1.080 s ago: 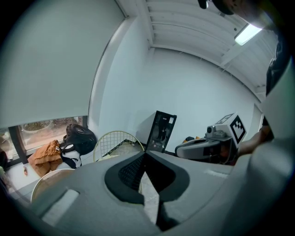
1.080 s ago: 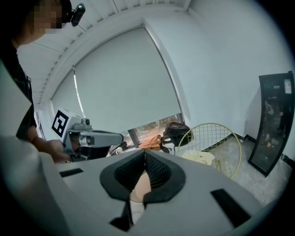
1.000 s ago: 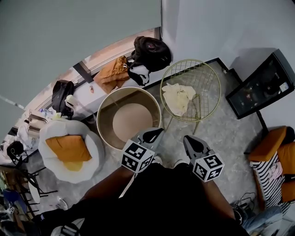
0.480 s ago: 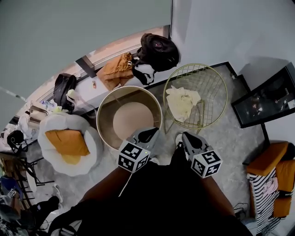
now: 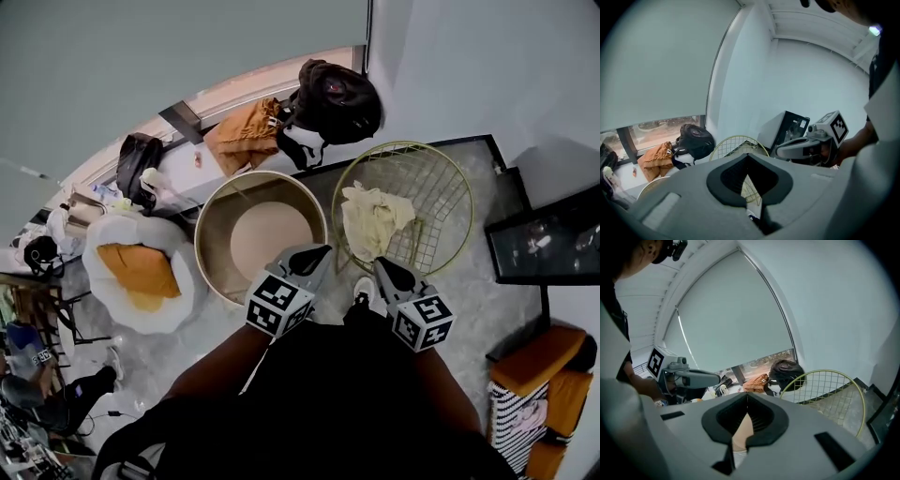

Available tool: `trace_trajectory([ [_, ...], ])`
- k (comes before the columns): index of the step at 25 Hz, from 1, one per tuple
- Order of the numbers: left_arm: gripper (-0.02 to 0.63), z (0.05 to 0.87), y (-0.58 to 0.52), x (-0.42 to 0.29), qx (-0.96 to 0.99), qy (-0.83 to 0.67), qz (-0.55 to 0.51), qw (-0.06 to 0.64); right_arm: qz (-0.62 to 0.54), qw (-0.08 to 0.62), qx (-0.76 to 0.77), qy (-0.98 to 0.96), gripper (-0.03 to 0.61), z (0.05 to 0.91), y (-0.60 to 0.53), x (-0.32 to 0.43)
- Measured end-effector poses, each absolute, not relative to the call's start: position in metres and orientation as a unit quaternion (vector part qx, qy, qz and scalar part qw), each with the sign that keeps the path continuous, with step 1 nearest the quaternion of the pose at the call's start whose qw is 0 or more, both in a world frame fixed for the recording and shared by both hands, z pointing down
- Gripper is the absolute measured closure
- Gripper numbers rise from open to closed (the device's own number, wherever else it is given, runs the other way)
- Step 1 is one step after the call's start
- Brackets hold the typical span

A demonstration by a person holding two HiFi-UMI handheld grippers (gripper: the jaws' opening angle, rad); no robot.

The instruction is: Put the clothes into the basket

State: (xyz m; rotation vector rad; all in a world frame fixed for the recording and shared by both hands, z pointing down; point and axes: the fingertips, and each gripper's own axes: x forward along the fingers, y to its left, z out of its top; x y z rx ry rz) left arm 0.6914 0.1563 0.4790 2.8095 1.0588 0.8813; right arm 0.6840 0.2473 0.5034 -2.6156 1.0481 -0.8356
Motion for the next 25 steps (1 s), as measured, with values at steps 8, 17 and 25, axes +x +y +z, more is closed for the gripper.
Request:
trace_trajectory([
  [8, 0.614, 0.498, 0.187, 0.745, 0.904, 0.29, 0.313, 0.001, -0.303, 0.102, -0.867, 0.383, 0.563, 0.528, 0.284, 0.743],
  [17, 0.614, 0.532, 0.204, 0.773, 0.898, 0.252, 0.361, -0.01, -0.316, 0.086, -0.859, 0.392, 0.563, 0.575, 0.307, 0.799],
  [25, 0.614, 0.57, 0.201, 0.795, 0.885, 0.252, 0.392, 0.003, -0.36, 0.057, -0.849, 0.384, 0.563, 0.629, 0.304, 0.829],
])
